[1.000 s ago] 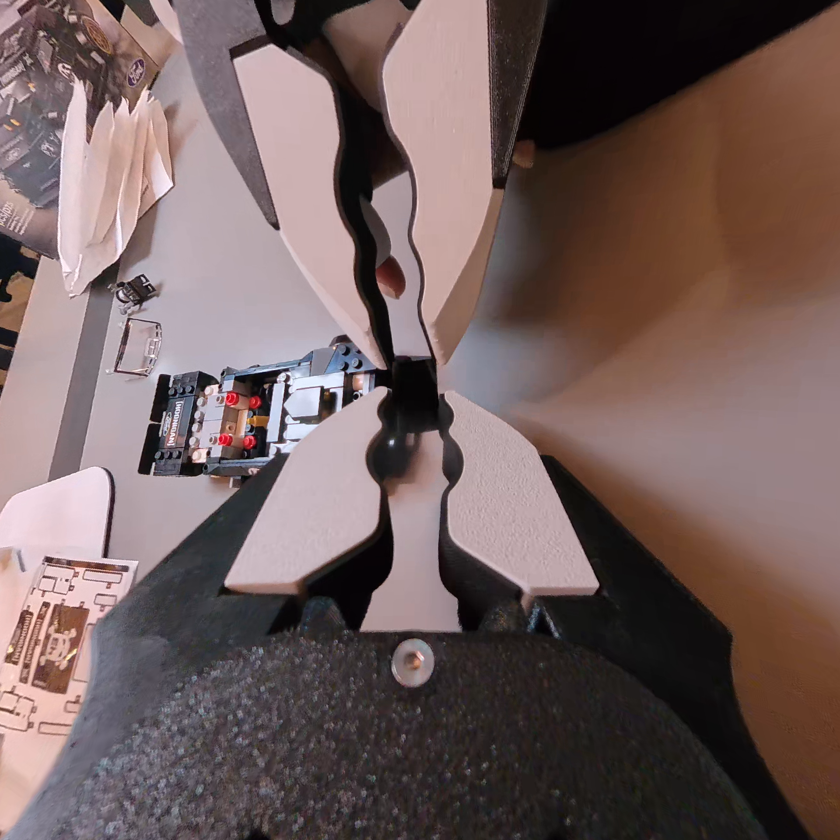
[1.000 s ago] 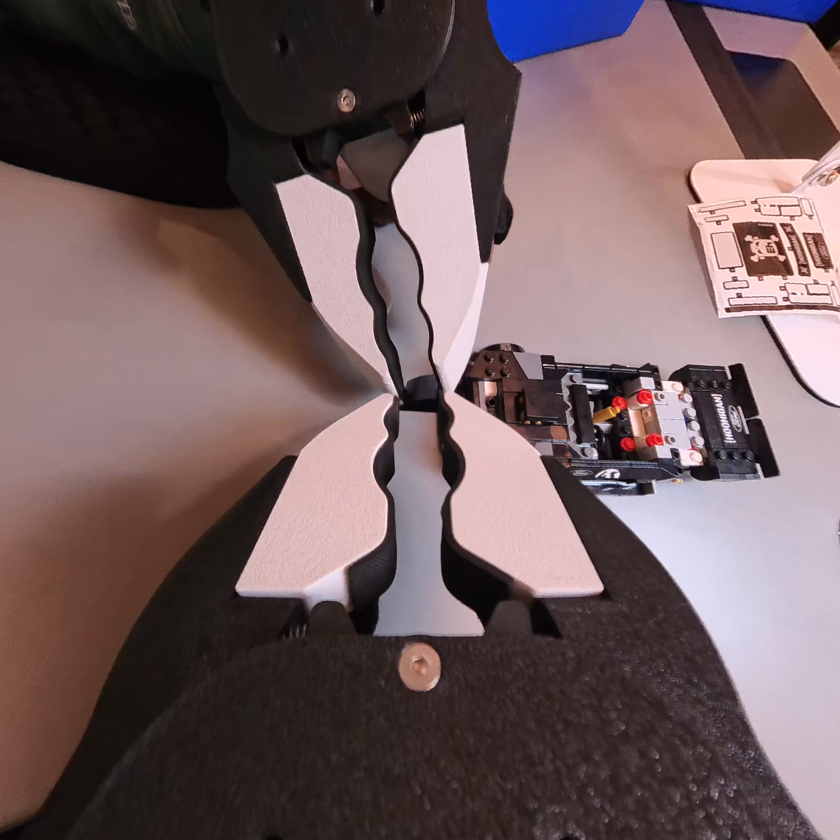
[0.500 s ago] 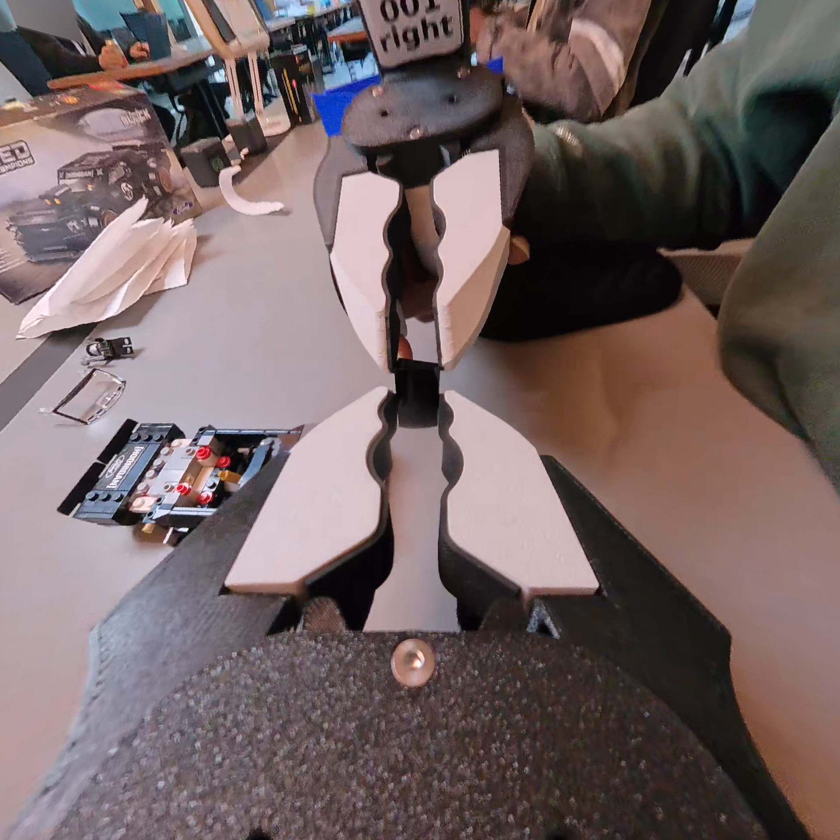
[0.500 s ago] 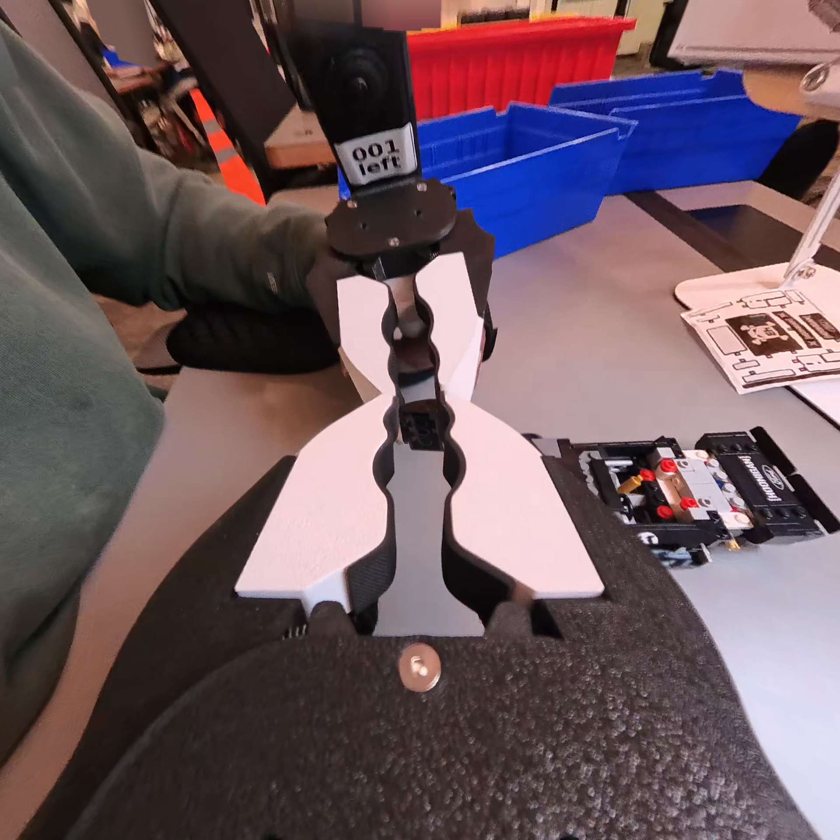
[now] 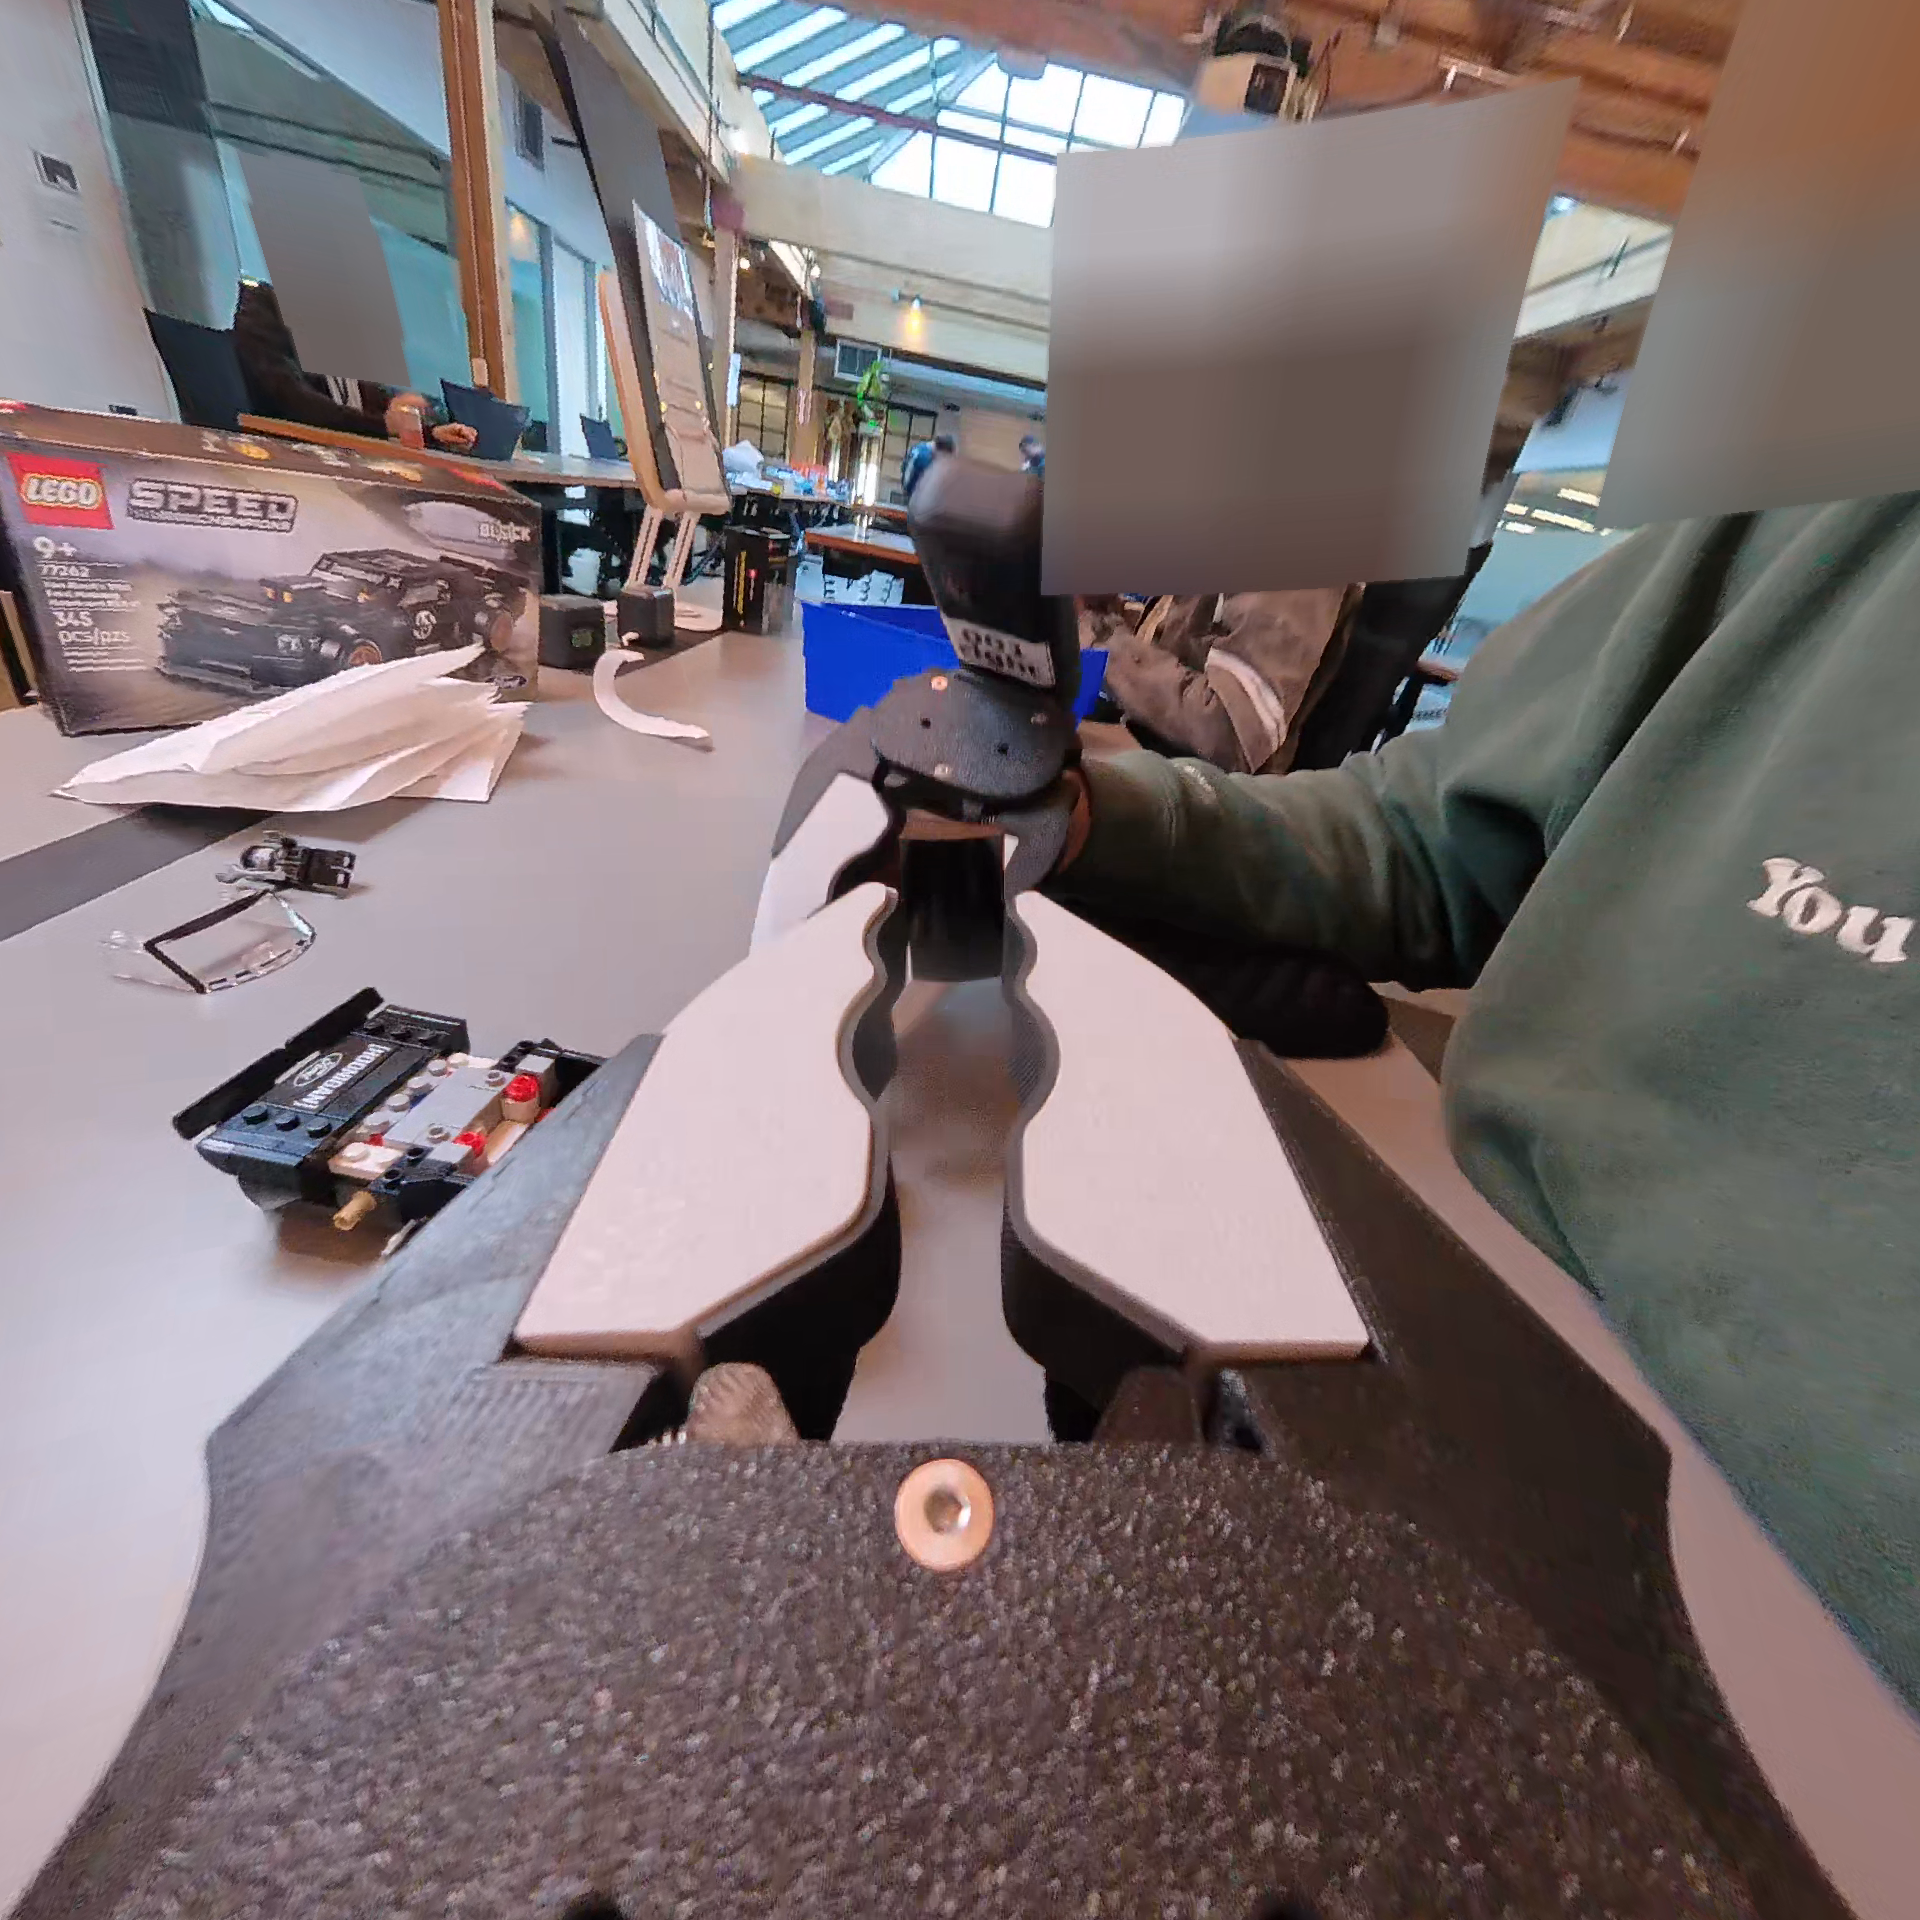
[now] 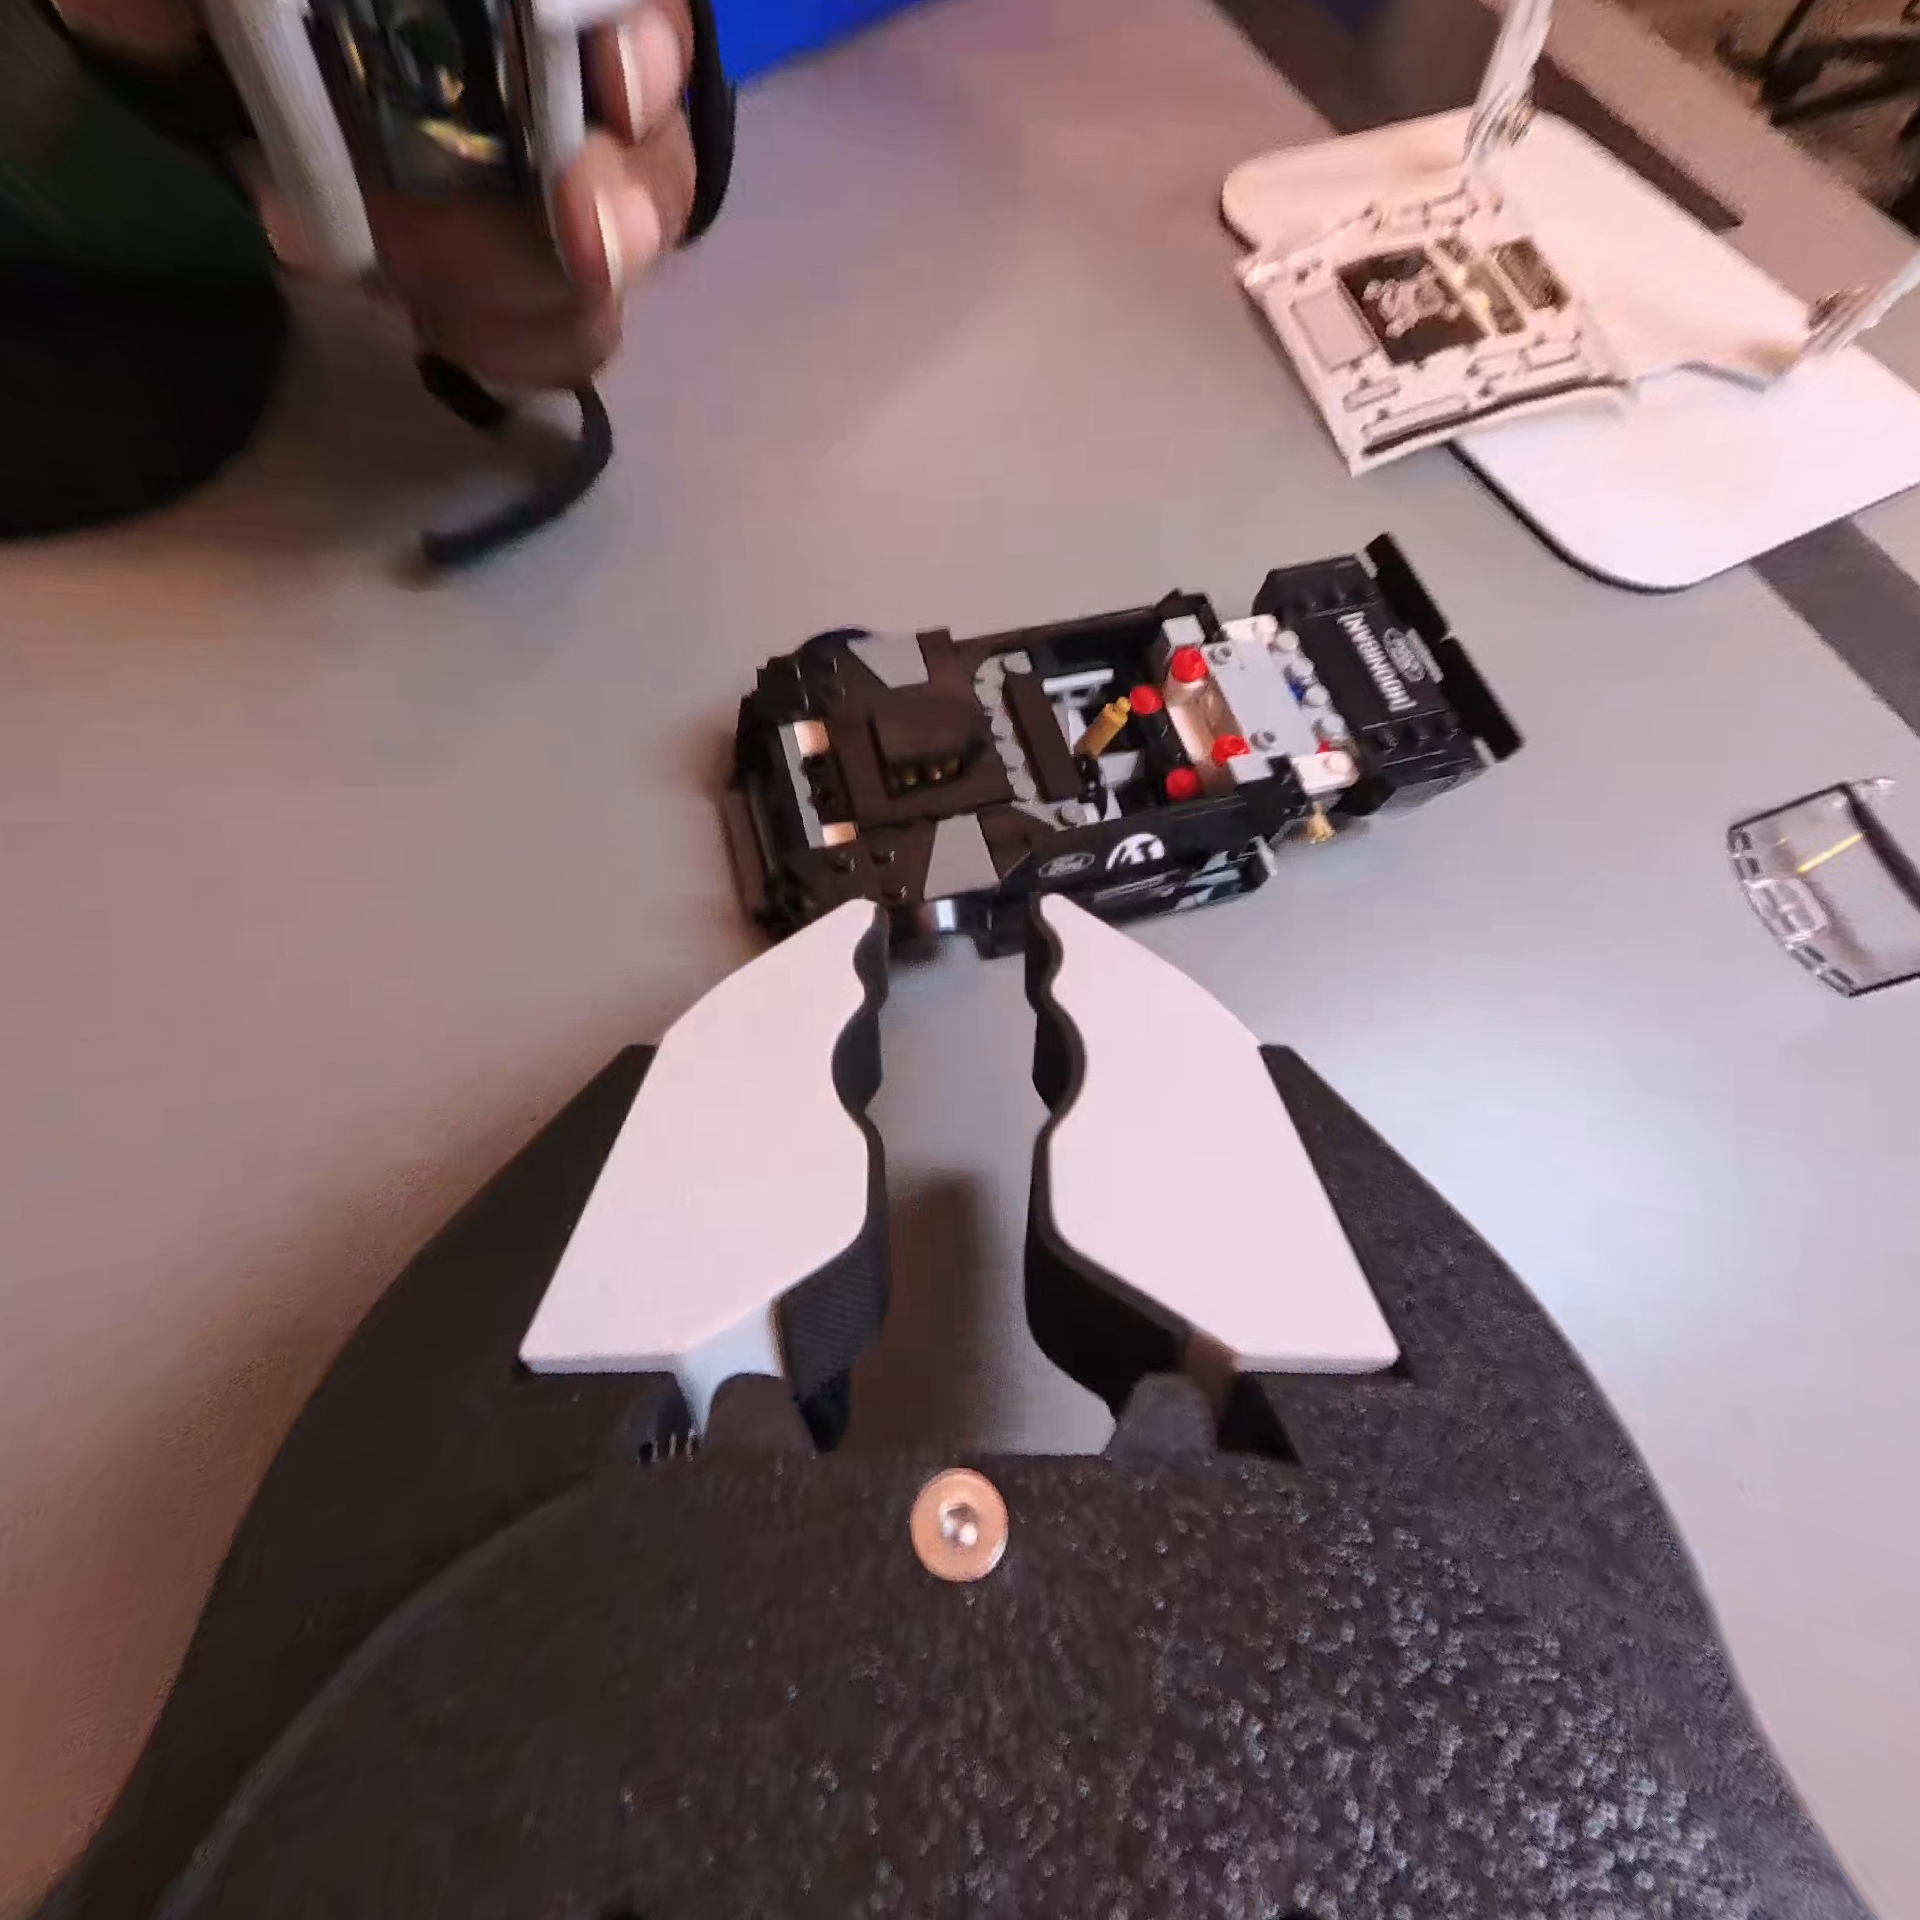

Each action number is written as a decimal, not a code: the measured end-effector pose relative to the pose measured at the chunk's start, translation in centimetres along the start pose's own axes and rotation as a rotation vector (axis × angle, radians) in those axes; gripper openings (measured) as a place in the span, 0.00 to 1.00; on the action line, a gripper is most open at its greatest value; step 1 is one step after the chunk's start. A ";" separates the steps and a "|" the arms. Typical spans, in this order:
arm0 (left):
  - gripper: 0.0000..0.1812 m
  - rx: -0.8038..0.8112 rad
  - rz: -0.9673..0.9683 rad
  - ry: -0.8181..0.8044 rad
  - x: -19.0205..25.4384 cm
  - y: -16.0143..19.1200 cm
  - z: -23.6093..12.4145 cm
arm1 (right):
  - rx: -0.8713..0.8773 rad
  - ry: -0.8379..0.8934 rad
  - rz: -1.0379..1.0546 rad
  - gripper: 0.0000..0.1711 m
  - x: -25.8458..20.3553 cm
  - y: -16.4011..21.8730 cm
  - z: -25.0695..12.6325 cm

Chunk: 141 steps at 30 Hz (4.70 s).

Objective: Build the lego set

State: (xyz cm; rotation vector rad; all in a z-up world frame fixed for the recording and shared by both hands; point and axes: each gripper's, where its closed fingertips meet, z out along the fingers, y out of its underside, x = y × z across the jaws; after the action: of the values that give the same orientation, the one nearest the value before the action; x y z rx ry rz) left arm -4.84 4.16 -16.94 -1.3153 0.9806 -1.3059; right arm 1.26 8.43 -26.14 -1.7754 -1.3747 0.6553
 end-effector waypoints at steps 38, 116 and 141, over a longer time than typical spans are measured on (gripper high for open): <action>0.10 0.194 -0.187 0.130 -0.6 -2.5 -2.5 | 0.234 -0.076 0.065 0.12 -1.4 -2.9 -0.3; 0.10 -0.138 0.097 0.093 0.3 0.5 -0.7 | 0.050 0.034 -0.135 0.16 -2.0 -1.2 1.9; 0.10 -1.037 0.536 -0.349 -3.5 9.4 1.5 | 0.000 0.069 -0.258 0.14 -2.2 -0.5 2.5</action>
State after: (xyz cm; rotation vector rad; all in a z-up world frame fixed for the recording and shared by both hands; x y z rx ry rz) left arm -2.79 6.07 -26.64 -1.7523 1.6869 -0.0788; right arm -1.55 7.06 -27.30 -1.5698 -1.5225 0.4508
